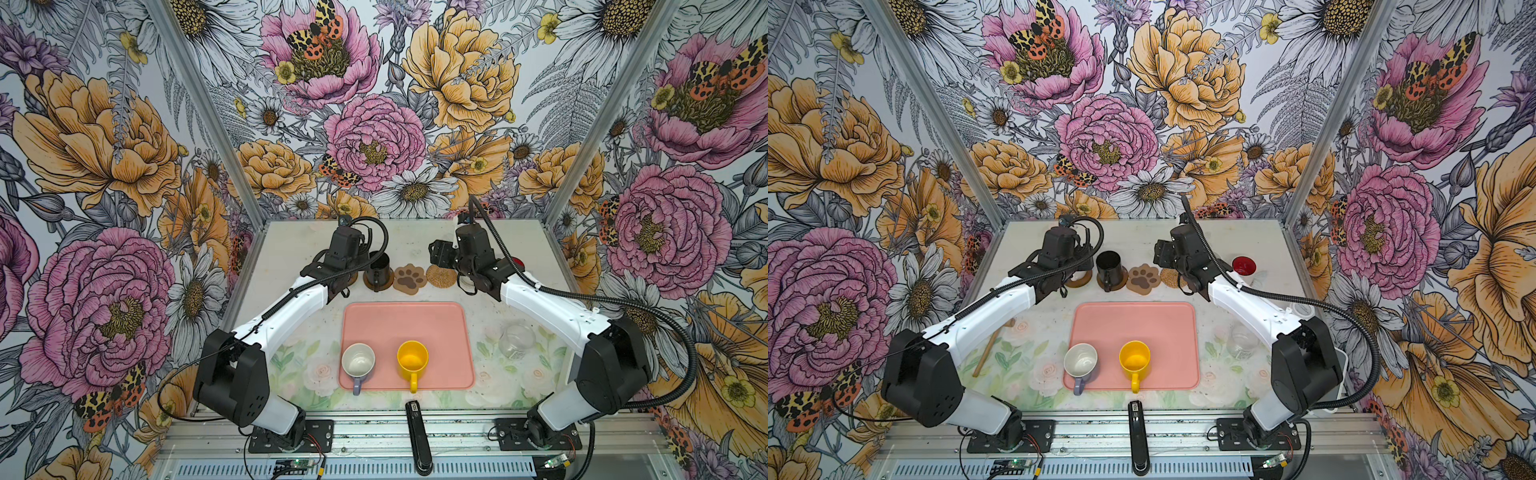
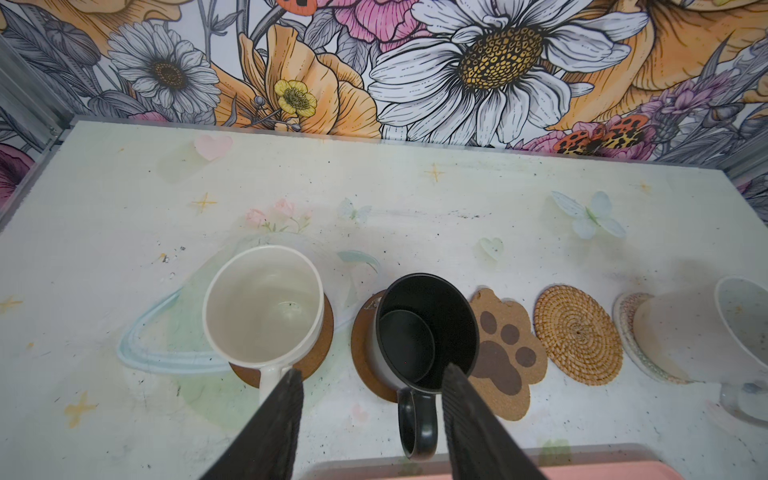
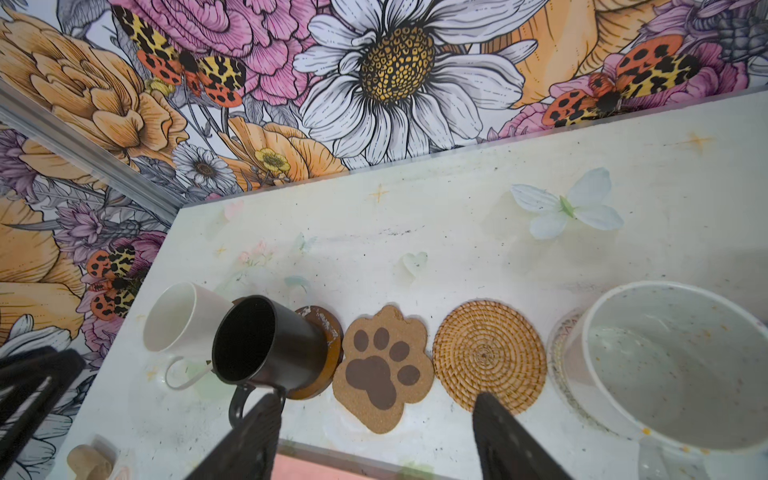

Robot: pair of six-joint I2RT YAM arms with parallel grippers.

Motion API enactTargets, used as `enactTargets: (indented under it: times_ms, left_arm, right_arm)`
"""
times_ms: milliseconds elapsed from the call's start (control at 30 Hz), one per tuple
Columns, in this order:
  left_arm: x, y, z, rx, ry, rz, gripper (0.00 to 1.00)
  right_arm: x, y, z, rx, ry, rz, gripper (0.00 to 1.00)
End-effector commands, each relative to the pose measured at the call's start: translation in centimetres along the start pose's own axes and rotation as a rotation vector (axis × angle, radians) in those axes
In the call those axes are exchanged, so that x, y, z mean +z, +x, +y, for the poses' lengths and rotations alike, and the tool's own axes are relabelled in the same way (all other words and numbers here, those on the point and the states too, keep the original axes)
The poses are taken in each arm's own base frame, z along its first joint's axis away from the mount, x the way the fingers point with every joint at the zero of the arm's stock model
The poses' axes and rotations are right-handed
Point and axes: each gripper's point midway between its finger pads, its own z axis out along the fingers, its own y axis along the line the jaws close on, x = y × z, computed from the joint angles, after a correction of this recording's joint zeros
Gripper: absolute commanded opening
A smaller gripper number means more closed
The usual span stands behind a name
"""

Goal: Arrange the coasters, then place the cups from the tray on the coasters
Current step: 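Open and raise the left gripper while the right gripper moves toward the tray, then move the right gripper down over the yellow mug on the pink tray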

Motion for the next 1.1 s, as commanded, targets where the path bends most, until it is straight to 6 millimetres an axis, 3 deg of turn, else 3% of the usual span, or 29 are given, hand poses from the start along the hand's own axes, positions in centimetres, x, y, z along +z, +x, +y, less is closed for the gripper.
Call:
enactTargets:
  times_ms: [0,367,567,733,1067]
  left_arm:
    - [0.5,-0.6,-2.1,0.001,0.122,-0.016,0.56]
    - [-0.2,-0.3,-0.7,-0.002,0.103,-0.053,0.56]
    - [0.4,0.0,-0.3,-0.012,0.088,-0.051,0.56]
    - [1.1,0.0,-1.1,-0.028,0.118,-0.043,0.56]
    - [0.9,-0.3,-1.3,-0.052,0.134,-0.059,0.56]
  right_arm:
    - [-2.0,-0.5,0.9,-0.049,0.006,-0.004,0.76]
    - [-6.9,7.3,5.1,-0.205,-0.036,0.153,0.81]
    - [-10.0,13.8,7.8,-0.353,-0.114,0.224,0.8]
    - [-11.1,18.6,6.8,-0.337,-0.097,0.333,0.8]
    - [-13.7,21.7,4.7,-0.257,-0.069,0.321,0.78]
